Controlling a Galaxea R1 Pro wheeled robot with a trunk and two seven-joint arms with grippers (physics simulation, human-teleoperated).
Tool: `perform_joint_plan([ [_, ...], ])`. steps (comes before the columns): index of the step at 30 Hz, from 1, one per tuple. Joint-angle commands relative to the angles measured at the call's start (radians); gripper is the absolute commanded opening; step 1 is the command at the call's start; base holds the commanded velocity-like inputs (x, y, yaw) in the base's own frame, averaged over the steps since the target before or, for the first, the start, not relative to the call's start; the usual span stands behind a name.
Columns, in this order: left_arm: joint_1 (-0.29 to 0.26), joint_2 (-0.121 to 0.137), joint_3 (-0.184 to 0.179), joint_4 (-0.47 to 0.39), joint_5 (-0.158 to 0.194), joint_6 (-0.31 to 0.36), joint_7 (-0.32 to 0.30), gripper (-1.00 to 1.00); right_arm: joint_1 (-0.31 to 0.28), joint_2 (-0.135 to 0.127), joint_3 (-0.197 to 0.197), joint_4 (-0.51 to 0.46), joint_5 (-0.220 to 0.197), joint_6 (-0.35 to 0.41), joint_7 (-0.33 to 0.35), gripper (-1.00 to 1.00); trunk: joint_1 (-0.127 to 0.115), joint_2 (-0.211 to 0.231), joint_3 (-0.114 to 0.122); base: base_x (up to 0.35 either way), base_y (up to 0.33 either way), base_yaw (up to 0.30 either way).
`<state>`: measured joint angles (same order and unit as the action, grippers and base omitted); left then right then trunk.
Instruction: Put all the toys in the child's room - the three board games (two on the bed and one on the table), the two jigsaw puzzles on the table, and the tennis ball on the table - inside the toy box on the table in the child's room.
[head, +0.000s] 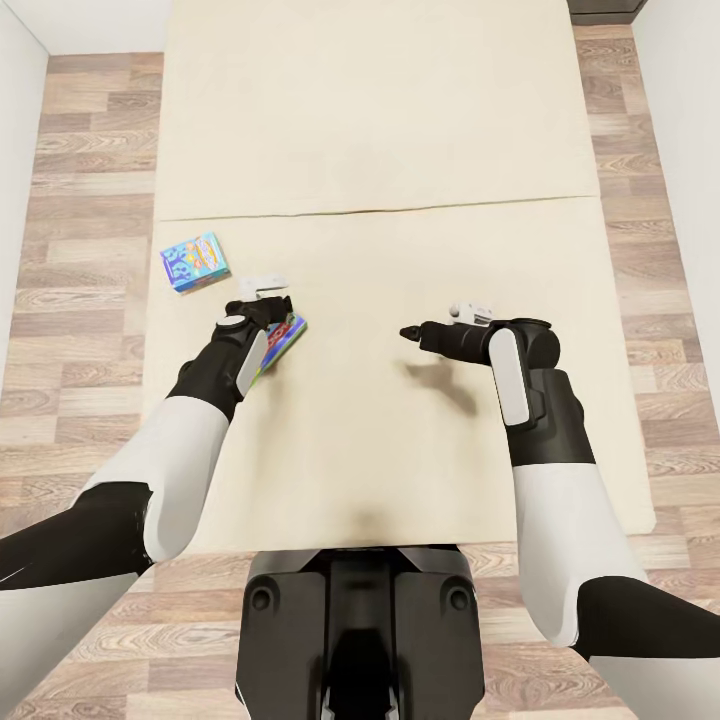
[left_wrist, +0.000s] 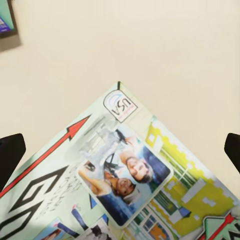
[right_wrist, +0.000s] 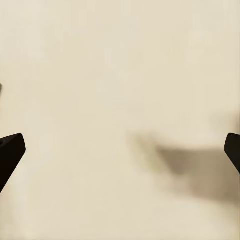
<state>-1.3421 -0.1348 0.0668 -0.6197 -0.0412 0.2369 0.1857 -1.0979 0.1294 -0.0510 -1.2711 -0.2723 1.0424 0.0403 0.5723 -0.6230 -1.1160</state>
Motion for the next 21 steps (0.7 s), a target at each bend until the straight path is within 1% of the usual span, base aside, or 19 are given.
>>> perform_joint_plan([
  [1,0.0,-0.001,0.004,-0.002,-0.004,0.006,0.0,1.0,0.0,0.001,-0.003,-0.001,0.002,0.005,0.004,1.0,0.0,-0.001,-0.001,0.0,0.0,0.0],
  [10,0.0,-0.002,0.004,-0.002,-0.005,0.004,0.0,1.0,0.0,0.001,-0.002,0.0,0.002,0.005,0.004,1.0,0.0,-0.001,-0.001,0.0,0.0,0.0],
  [21,-0.002,-0.001,0.005,-0.002,-0.005,-0.015,0.001,1.0,0.0,0.001,0.024,-0.001,0.002,0.005,0.004,1.0,0.0,-0.001,-0.012,0.0,0.0,0.0],
])
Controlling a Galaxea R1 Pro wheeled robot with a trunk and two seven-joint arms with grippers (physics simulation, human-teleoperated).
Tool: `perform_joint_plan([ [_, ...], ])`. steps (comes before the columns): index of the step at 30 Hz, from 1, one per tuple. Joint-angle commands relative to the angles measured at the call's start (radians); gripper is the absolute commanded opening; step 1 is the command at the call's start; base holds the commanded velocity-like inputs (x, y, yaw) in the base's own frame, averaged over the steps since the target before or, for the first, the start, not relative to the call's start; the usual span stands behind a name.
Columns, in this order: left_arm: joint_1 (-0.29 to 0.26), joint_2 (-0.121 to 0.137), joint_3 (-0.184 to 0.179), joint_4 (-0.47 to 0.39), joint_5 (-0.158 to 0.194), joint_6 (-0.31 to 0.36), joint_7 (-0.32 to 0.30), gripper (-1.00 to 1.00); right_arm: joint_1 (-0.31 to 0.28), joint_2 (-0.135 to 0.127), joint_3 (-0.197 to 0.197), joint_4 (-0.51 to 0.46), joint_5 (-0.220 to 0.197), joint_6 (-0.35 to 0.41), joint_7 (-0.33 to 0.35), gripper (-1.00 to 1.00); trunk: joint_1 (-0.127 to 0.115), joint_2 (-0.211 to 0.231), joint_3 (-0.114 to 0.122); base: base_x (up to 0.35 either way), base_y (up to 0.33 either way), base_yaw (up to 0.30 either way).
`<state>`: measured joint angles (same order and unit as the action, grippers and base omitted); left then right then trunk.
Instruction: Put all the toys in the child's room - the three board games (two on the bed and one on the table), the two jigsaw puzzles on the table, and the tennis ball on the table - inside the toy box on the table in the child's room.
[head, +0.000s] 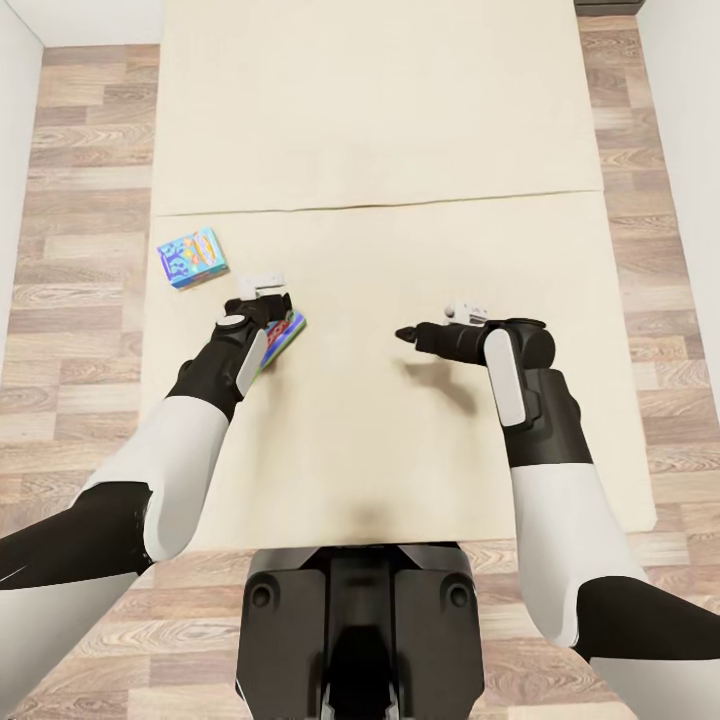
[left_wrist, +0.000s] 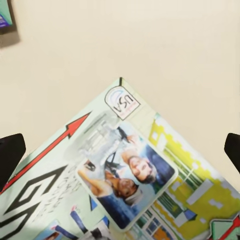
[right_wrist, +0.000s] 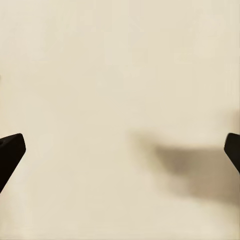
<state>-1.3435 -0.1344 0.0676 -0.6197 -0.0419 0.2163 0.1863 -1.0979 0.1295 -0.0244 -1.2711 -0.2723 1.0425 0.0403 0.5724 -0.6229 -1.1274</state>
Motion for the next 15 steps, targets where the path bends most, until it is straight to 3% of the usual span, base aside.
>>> perform_joint_plan([
  [1,0.0,-0.001,0.004,-0.002,-0.004,0.004,0.0,1.0,0.0,0.001,-0.002,-0.001,0.002,0.005,0.004,1.0,0.0,-0.001,-0.002,0.0,0.0,0.0],
  [15,0.0,0.001,0.004,-0.002,-0.004,-0.001,0.0,1.0,0.0,0.001,0.003,-0.001,0.002,0.005,0.004,1.0,0.0,-0.001,-0.008,0.0,0.0,0.0],
])
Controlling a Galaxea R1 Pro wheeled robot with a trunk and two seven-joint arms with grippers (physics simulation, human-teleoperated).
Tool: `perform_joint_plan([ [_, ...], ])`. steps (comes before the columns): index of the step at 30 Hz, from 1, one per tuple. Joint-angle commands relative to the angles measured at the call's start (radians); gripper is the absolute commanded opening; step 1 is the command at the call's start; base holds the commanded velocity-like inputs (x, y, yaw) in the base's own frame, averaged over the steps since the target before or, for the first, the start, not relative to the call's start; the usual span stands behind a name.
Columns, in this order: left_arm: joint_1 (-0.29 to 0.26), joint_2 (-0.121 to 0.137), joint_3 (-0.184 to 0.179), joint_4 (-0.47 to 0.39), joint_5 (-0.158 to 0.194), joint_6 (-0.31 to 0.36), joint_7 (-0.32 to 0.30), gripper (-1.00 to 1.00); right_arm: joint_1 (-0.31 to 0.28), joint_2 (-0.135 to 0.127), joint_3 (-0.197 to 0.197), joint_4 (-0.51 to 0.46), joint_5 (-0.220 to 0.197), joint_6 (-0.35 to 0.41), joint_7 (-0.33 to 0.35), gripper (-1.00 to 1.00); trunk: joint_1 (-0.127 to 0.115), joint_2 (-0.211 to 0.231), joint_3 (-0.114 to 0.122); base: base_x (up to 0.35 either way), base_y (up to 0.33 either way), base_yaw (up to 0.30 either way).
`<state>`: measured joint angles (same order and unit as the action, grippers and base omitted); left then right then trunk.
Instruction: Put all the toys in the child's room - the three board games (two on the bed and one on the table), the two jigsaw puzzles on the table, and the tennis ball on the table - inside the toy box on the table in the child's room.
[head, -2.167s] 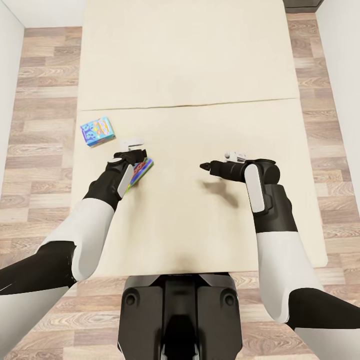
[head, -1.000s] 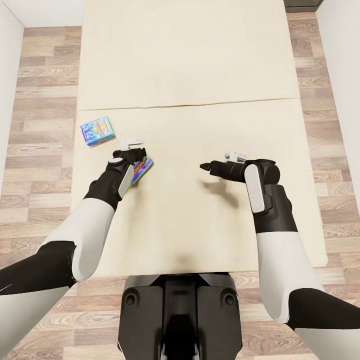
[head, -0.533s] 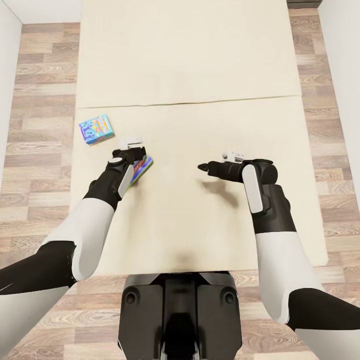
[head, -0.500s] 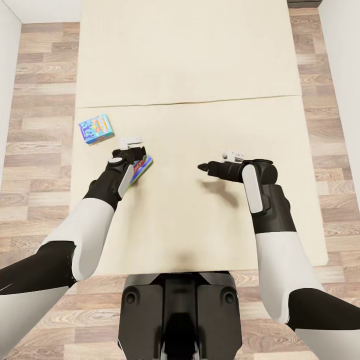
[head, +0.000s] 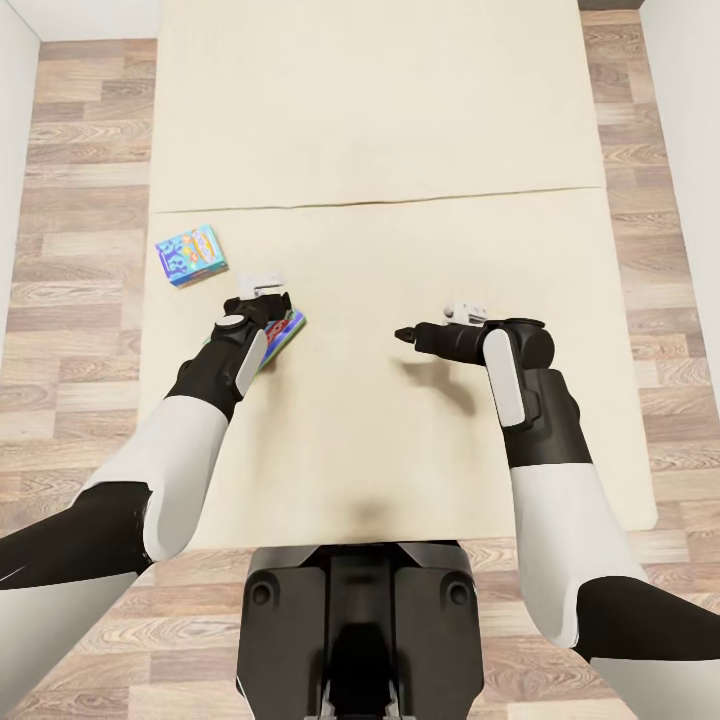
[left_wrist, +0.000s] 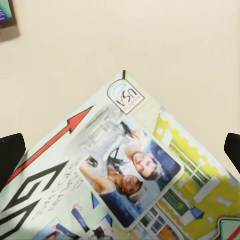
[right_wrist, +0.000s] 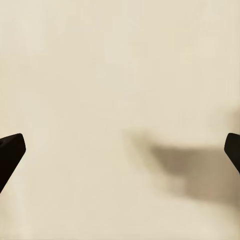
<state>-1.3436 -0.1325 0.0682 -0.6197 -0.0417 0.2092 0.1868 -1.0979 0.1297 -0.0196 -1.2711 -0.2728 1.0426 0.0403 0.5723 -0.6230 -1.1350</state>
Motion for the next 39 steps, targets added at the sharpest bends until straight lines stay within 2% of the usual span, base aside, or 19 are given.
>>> perform_joint_plan([
  [1,0.0,-0.001,0.004,-0.002,-0.004,0.006,0.0,1.0,0.0,0.001,-0.002,-0.001,0.003,0.005,0.004,1.0,0.0,-0.001,-0.001,0.0,0.0,0.0],
  [20,0.0,-0.001,0.004,-0.002,-0.004,0.005,0.0,1.0,0.001,0.001,-0.001,-0.003,0.003,0.005,0.004,1.0,0.0,-0.001,-0.017,0.0,0.0,0.0],
  [39,0.0,-0.002,0.003,-0.002,-0.004,0.004,0.0,1.0,0.004,-0.001,-0.001,-0.036,0.003,0.005,0.004,1.0,0.0,-0.001,-0.018,0.0,0.0,0.0],
])
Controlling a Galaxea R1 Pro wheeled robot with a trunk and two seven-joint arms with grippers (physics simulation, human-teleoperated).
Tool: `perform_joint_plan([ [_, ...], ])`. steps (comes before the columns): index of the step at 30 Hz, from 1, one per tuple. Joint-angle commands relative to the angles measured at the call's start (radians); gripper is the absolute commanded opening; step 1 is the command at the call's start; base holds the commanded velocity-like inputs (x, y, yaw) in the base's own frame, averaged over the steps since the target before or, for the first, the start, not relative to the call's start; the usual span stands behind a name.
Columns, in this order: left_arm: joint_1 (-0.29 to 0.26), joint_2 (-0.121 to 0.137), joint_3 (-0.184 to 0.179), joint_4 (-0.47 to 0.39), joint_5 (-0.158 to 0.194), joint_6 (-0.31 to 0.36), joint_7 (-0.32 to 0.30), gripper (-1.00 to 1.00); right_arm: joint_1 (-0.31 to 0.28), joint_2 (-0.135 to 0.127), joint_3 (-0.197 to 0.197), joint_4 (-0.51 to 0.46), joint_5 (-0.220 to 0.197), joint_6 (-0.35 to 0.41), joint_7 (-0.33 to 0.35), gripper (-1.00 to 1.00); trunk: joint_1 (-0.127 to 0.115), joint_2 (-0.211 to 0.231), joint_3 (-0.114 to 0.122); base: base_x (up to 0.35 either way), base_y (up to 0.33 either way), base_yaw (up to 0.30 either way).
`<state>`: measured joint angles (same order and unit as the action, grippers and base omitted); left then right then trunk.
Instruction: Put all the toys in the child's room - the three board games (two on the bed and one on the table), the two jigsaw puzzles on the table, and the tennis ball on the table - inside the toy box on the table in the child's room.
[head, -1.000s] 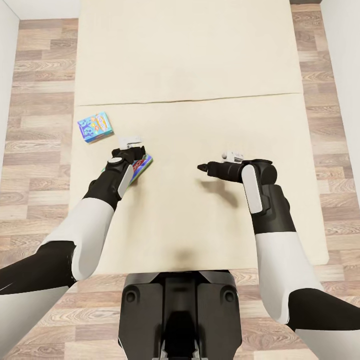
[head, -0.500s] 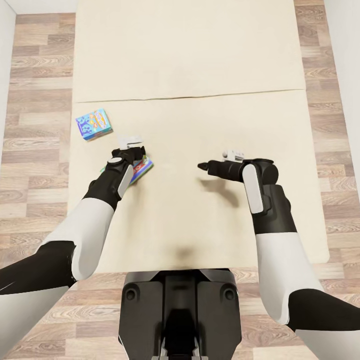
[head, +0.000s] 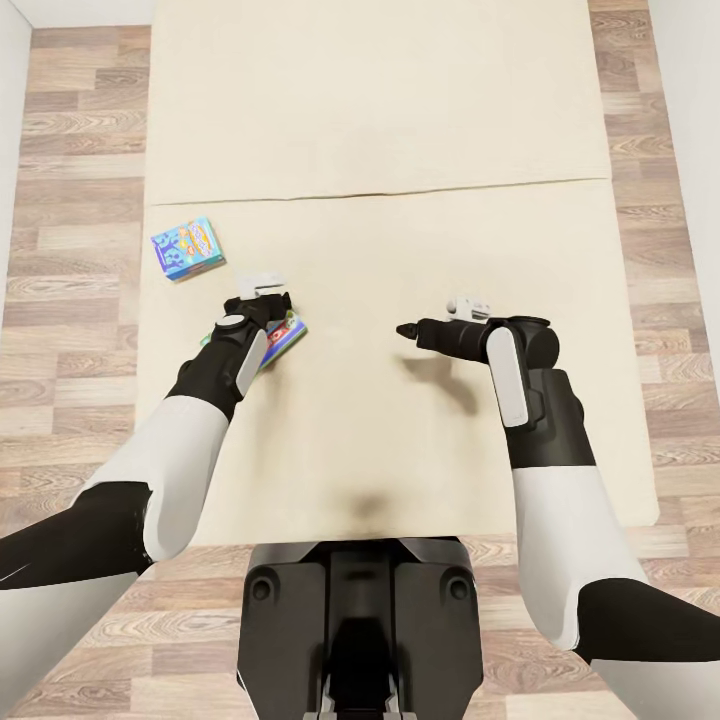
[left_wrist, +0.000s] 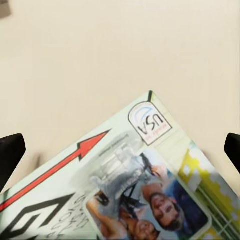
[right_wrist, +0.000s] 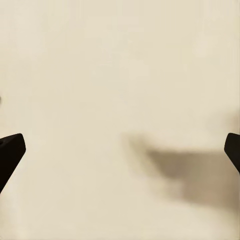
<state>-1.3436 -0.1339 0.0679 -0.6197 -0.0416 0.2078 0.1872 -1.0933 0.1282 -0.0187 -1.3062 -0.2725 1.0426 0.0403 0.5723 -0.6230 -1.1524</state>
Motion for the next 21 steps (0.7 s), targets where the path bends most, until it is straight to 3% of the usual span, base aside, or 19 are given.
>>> perform_joint_plan([
  [1,0.0,-0.001,0.003,-0.002,-0.004,0.006,0.0,1.0,0.0,0.0,-0.002,-0.001,0.003,0.005,0.004,1.0,0.0,-0.001,-0.001,0.0,0.0,0.0],
  [21,0.0,-0.002,-0.005,-0.002,-0.005,-0.04,0.0,1.0,0.0,-0.001,-0.008,0.001,0.0,0.005,0.004,1.0,0.0,-0.001,-0.001,-0.004,0.0,0.0],
])
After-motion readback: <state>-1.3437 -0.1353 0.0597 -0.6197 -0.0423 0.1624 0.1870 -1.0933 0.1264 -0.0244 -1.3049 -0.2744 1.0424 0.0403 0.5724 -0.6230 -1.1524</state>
